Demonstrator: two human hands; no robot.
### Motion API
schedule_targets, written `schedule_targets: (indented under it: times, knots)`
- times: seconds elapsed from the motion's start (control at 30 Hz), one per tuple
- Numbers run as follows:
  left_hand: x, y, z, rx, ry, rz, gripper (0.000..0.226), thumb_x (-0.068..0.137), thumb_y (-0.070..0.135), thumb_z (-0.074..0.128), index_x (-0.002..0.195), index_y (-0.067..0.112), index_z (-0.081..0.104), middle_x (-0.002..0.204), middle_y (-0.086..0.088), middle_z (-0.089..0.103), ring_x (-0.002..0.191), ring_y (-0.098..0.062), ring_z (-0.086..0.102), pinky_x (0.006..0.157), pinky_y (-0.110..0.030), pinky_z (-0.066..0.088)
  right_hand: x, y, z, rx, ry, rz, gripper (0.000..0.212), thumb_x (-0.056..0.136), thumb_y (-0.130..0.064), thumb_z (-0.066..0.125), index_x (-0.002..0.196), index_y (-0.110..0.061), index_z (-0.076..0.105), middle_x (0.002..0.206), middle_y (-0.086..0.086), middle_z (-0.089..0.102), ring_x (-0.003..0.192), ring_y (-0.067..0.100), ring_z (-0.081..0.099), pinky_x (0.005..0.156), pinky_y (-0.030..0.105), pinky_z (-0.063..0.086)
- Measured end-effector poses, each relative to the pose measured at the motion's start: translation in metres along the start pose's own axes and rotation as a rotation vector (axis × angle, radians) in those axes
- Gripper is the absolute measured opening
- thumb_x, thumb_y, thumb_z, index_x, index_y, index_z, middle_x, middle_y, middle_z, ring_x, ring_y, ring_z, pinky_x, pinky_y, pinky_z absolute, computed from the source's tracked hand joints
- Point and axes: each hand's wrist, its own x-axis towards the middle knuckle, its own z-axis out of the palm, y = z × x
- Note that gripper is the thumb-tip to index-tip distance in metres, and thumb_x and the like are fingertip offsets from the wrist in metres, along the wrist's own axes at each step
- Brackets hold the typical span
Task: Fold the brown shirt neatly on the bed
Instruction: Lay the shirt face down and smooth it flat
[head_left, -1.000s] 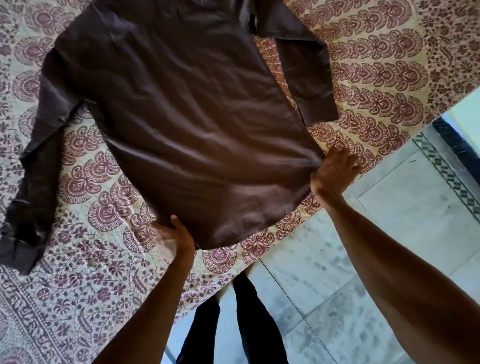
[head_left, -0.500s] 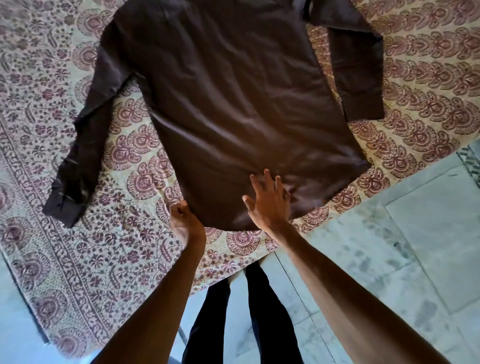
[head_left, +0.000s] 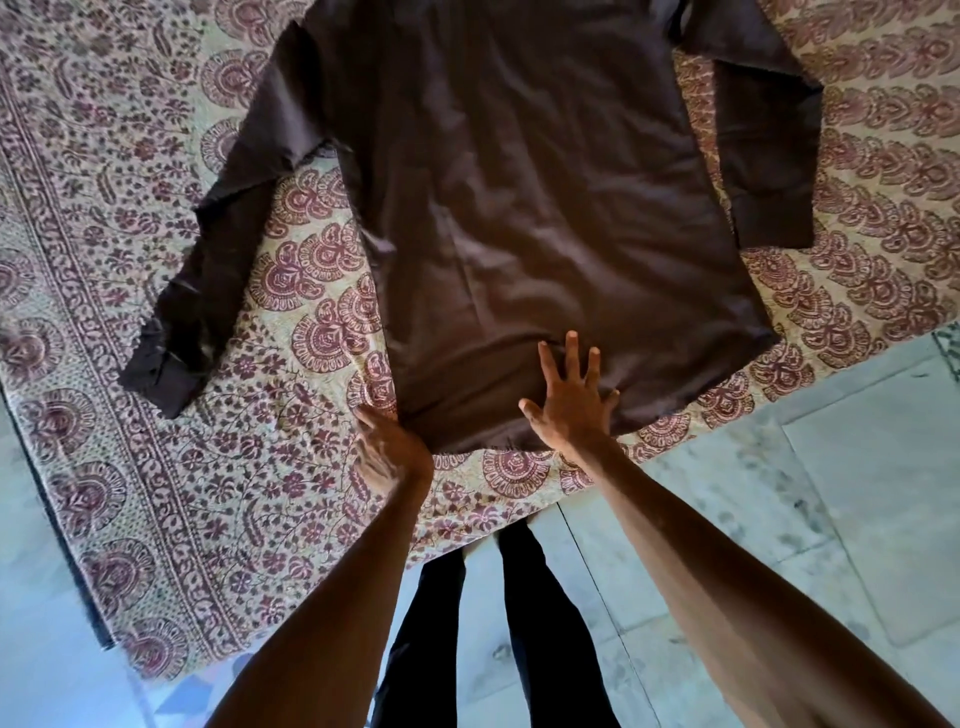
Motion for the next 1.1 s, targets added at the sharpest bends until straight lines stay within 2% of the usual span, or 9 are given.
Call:
schedule_targets:
  times: [0.07, 0.2, 0.4, 0.53, 0.63, 0.7, 0.77, 0.97, 1.1]
  knots:
    - [-0.001, 0.008, -0.005, -0.014, 0.094, 0.061, 0.042, 0.095, 0.022, 0.047, 0.132, 0.004, 0.038, 0.118, -0.021, 0.052, 0.102, -0.036, 0.054, 0.082, -0.046, 0.041, 0.001, 0.001, -0.006, 0.052, 0.091, 0.000, 0.075, 0.090, -0.045, 0.059, 0.152, -0.030, 0.020, 0.164, 0.002, 0.000, 0.149, 0.035, 0.006, 0.109, 0.063, 0.026]
    - [-0.013, 0.037, -0.006, -0.046, 0.028, 0.611, 0.028, 0.086, 0.020, 0.057, 0.112, 0.010, 0.053, 0.114, -0.017, 0.051, 0.101, -0.032, 0.051, 0.085, -0.046, 0.043, 0.003, 0.019, -0.019, 0.159, 0.346, -0.009, 0.049, 0.088, -0.022, 0.061, 0.135, -0.021, 0.049, 0.141, 0.005, 0.046, 0.125, 0.031, 0.048, 0.096, 0.044, 0.044]
    - [-0.045, 0.052, 0.014, 0.339, -0.354, 1.124, 0.047, 0.086, 0.049, 0.055, 0.125, 0.024, 0.049, 0.129, -0.004, 0.048, 0.114, -0.027, 0.051, 0.087, -0.042, 0.048, -0.012, 0.050, -0.020, 0.042, 0.313, -0.011, 0.050, 0.076, -0.009, 0.067, 0.123, -0.021, 0.057, 0.123, 0.008, 0.052, 0.111, 0.032, 0.051, 0.087, 0.044, 0.050]
    - [-0.052, 0.045, 0.010, 0.210, -0.631, 0.954, 0.030, 0.096, 0.046, 0.044, 0.100, 0.022, 0.061, 0.102, -0.001, 0.067, 0.096, -0.026, 0.065, 0.076, -0.035, 0.051, -0.031, 0.059, -0.007, 0.030, 0.274, 0.020, 0.056, 0.068, -0.011, 0.076, 0.119, -0.022, 0.057, 0.117, 0.007, 0.055, 0.107, 0.032, 0.053, 0.084, 0.043, 0.050]
    - [-0.051, 0.038, 0.011, 0.205, -0.340, 1.000, 0.027, 0.094, 0.037, 0.040, 0.106, 0.022, 0.060, 0.108, -0.003, 0.063, 0.101, -0.025, 0.062, 0.082, -0.039, 0.050, -0.040, 0.063, 0.001, 0.061, 0.320, 0.071, 0.039, 0.070, -0.008, 0.072, 0.106, -0.020, 0.063, 0.108, 0.007, 0.058, 0.103, 0.031, 0.055, 0.082, 0.042, 0.050]
    - [-0.049, 0.033, 0.009, 0.256, -0.201, 0.874, 0.034, 0.092, 0.043, 0.046, 0.116, 0.022, 0.055, 0.117, -0.005, 0.057, 0.107, -0.026, 0.055, 0.084, -0.045, 0.049, -0.042, 0.066, 0.002, 0.077, 0.324, 0.087, 0.035, 0.072, -0.008, 0.071, 0.104, -0.019, 0.064, 0.108, 0.007, 0.059, 0.104, 0.030, 0.056, 0.082, 0.041, 0.051]
    - [-0.048, 0.022, 0.011, 0.290, -0.214, 0.763, 0.038, 0.093, 0.047, 0.047, 0.120, 0.021, 0.053, 0.120, -0.008, 0.053, 0.106, -0.031, 0.053, 0.079, -0.047, 0.051, -0.043, 0.069, -0.001, 0.084, 0.333, 0.086, 0.036, 0.071, -0.009, 0.073, 0.106, -0.018, 0.064, 0.108, 0.006, 0.061, 0.103, 0.028, 0.058, 0.081, 0.040, 0.050]
    - [-0.061, 0.035, -0.003, 0.158, -0.224, 0.473, 0.040, 0.100, 0.039, 0.040, 0.085, 0.011, 0.064, 0.086, -0.017, 0.070, 0.079, -0.038, 0.067, 0.062, -0.031, 0.037, -0.029, 0.082, -0.029, 0.218, 0.441, 0.183, 0.027, 0.075, -0.010, 0.069, 0.101, -0.016, 0.064, 0.102, 0.008, 0.066, 0.094, 0.031, 0.064, 0.078, 0.038, 0.050]
    - [-0.066, 0.086, 0.009, 0.073, -0.221, 0.829, 0.024, 0.090, 0.032, 0.056, 0.107, 0.017, 0.059, 0.106, -0.010, 0.061, 0.095, -0.033, 0.060, 0.074, -0.040, 0.048, -0.001, 0.112, -0.056, 0.317, 0.619, 0.292, 0.033, 0.071, -0.006, 0.068, 0.102, -0.014, 0.063, 0.108, 0.011, 0.060, 0.097, 0.033, 0.058, 0.075, 0.039, 0.050]
